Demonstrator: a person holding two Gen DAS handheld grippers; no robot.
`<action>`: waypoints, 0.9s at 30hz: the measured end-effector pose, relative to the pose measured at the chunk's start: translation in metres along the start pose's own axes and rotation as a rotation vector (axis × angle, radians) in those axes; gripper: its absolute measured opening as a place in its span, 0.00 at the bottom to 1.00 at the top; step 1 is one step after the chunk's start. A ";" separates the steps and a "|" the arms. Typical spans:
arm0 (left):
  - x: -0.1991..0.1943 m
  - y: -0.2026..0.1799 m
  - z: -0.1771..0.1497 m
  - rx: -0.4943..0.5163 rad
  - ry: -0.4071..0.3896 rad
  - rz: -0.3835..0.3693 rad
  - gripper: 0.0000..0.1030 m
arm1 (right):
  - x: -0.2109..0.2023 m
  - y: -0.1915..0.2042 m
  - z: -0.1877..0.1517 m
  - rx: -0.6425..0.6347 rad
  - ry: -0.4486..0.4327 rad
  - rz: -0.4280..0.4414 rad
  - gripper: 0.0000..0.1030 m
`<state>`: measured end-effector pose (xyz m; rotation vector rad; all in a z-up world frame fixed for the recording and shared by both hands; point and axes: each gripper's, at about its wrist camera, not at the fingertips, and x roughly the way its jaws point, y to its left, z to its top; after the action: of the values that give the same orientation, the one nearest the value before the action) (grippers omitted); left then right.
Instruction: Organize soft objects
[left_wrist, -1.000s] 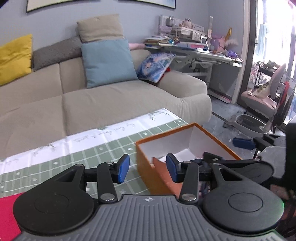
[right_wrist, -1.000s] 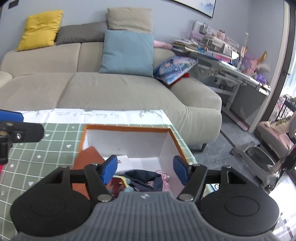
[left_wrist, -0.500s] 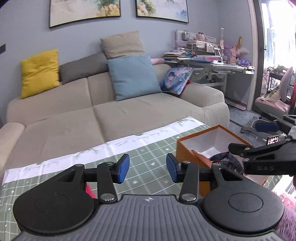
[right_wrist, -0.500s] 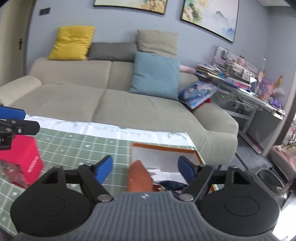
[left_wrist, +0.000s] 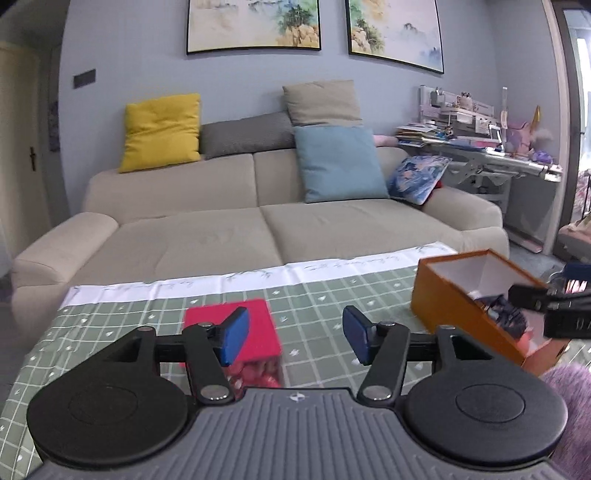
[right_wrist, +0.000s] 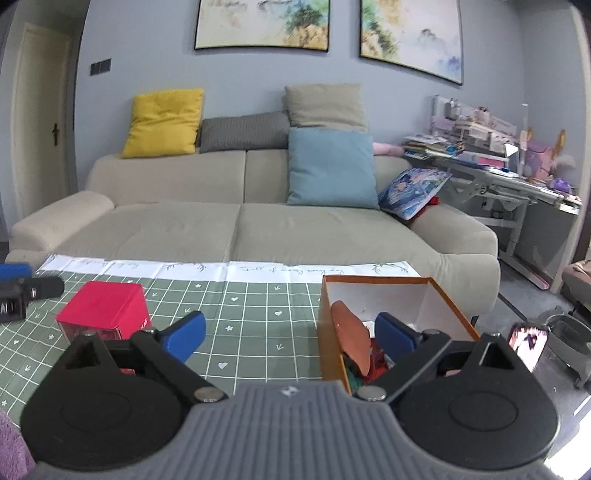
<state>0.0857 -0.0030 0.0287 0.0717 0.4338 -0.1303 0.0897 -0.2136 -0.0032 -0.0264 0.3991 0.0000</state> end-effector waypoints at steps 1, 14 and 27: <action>-0.002 0.001 -0.007 0.009 -0.005 0.009 0.72 | -0.003 0.003 -0.005 0.002 -0.007 -0.004 0.96; 0.005 0.003 -0.058 0.041 0.037 0.070 0.89 | 0.013 0.025 -0.043 -0.045 0.012 -0.005 0.97; 0.011 -0.002 -0.069 0.087 0.120 0.070 0.90 | 0.026 0.018 -0.048 -0.008 0.095 -0.016 0.97</action>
<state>0.0668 0.0007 -0.0390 0.1803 0.5444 -0.0764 0.0951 -0.1968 -0.0577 -0.0374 0.4941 -0.0152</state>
